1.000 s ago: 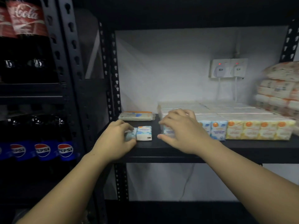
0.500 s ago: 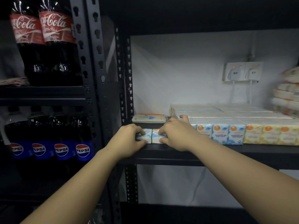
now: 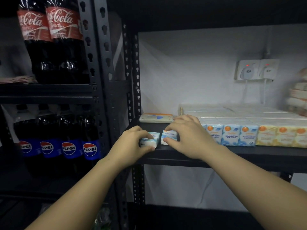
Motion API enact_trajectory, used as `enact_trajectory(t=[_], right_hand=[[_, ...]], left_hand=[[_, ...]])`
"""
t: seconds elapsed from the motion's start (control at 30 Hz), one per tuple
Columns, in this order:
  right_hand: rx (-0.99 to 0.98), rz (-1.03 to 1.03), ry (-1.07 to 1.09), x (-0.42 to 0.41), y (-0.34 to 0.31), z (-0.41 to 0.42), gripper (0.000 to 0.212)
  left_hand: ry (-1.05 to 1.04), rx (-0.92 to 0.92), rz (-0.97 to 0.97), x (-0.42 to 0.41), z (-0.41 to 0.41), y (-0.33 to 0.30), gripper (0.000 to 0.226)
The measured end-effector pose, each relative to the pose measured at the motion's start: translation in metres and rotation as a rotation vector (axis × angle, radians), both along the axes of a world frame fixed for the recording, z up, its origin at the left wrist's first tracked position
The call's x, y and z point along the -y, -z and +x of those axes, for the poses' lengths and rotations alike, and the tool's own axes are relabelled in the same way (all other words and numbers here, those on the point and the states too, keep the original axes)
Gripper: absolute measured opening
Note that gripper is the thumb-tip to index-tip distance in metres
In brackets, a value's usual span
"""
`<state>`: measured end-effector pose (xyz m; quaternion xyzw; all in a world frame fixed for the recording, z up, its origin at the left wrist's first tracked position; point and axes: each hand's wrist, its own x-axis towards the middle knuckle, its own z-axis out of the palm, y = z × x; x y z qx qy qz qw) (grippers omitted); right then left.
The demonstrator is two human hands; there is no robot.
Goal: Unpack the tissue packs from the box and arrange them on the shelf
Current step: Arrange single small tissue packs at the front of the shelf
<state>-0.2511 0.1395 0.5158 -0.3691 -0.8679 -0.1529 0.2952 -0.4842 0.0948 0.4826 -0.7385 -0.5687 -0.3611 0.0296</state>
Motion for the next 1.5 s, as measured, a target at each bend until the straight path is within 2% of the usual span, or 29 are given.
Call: enact_trajectory(t=[0.17, 0.23, 0.3, 0.37, 0.43, 0.5, 0.67, 0.8, 0.9, 1.0, 1.07, 1.13, 1.27, 1.5], right_hand=[[0.018, -0.042, -0.069, -0.001, -0.006, -0.006, 0.044], [-0.032, -0.108, -0.106, -0.001, -0.009, -0.010, 0.049], [-0.114, -0.213, -0.142, -0.003, -0.012, -0.014, 0.041], [-0.186, -0.311, -0.177, -0.007, -0.015, -0.017, 0.027], [-0.247, -0.386, -0.207, -0.011, -0.019, -0.019, 0.020], [-0.302, -0.415, -0.248, -0.013, -0.023, -0.021, 0.022], [-0.371, -0.440, -0.259, -0.020, -0.023, -0.033, 0.020], [-0.233, -0.410, -0.168, -0.025, -0.021, -0.033, 0.017], [-0.071, -0.316, -0.093, -0.020, -0.024, -0.025, 0.032], [0.106, -0.226, -0.017, -0.015, -0.025, -0.016, 0.041], [0.222, -0.167, 0.044, -0.013, -0.025, -0.011, 0.039], [0.299, -0.149, 0.085, -0.013, -0.023, -0.006, 0.032], [0.278, -0.164, 0.052, -0.016, -0.018, -0.004, 0.023], [0.216, -0.159, -0.007, -0.016, -0.013, -0.007, 0.024]], left_hand=[[0.010, 0.157, 0.156, 0.008, 0.002, -0.002, 0.014], [0.036, 0.295, 0.153, 0.012, 0.005, -0.006, 0.009], [0.089, 0.465, 0.078, 0.017, 0.008, -0.009, 0.006], [0.107, 0.506, 0.036, 0.018, 0.007, -0.010, 0.010], [0.108, 0.485, -0.004, 0.018, 0.003, -0.010, 0.016], [0.085, 0.475, -0.025, 0.017, 0.002, -0.012, 0.010], [-0.057, 0.362, 0.023, 0.014, 0.006, -0.014, 0.013], [-0.194, 0.213, 0.010, 0.012, 0.005, -0.016, 0.005], [-0.250, 0.080, -0.009, 0.009, 0.003, -0.012, 0.007], [-0.116, 0.018, 0.030, 0.005, 0.001, -0.007, 0.017], [-0.023, -0.030, 0.029, 0.004, -0.001, -0.004, 0.025], [-0.038, -0.060, 0.016, 0.002, -0.002, -0.003, 0.030], [-0.104, -0.076, 0.010, -0.005, -0.001, -0.005, 0.032], [-0.094, -0.068, -0.003, -0.012, 0.001, -0.005, 0.032]])
